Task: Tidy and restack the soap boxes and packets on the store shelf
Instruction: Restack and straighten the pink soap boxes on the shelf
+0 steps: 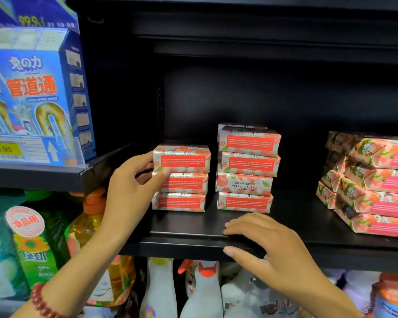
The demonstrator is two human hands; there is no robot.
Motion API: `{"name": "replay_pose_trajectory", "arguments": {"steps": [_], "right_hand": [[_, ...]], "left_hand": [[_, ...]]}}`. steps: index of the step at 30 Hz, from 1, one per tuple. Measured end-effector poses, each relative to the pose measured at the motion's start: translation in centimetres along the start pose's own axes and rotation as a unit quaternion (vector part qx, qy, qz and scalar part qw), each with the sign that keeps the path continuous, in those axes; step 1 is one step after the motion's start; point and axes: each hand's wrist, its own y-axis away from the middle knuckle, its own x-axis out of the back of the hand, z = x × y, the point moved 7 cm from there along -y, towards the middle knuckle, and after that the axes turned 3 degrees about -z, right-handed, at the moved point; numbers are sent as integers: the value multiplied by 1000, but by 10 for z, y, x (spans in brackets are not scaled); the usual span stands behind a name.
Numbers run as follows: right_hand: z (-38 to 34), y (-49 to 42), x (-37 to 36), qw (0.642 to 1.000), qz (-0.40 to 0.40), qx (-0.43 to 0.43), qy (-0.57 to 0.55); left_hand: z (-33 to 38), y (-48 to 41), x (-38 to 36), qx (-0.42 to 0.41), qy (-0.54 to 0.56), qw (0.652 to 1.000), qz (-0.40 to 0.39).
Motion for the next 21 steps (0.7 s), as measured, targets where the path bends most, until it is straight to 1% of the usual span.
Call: {"name": "replay_pose_trajectory", "arguments": {"steps": [1, 2, 3, 5, 7, 8, 9, 11, 13, 15, 19, 21], "right_hand": [[-1, 0, 3, 1000, 5, 3, -28], [-2, 0, 10, 998, 30, 8, -58], [-4, -1, 20, 994, 78, 20, -70], [-9, -4, 47, 980, 188, 50, -36], [-12, -11, 71, 962, 263, 63, 19], [-12, -17, 80, 956, 283, 60, 46], [-9, -25, 88, 954, 288, 47, 73], [1, -42, 92, 959, 257, -1, 115], [12, -56, 88, 966, 205, -43, 152], [16, -63, 83, 962, 188, -51, 193], [11, -63, 83, 950, 238, -36, 199], [3, -59, 85, 939, 268, -14, 213]], "left_hand": [[3, 6, 2, -10, -25, 1000, 14], [7, 14, 4, -28, -52, 998, 31], [13, 22, 5, -54, -81, 994, 47], [25, 38, -1, -111, -137, 983, 55], [33, 50, -13, -151, -178, 972, 19], [34, 54, -20, -162, -196, 967, -9], [35, 56, -26, -167, -218, 961, -36], [34, 57, -35, -166, -266, 946, -77], [32, 56, -37, -153, -280, 943, -93], [30, 55, -36, -141, -280, 945, -94], [29, 55, -36, -128, -278, 947, -101], [28, 56, -36, -123, -281, 946, -107]]}}
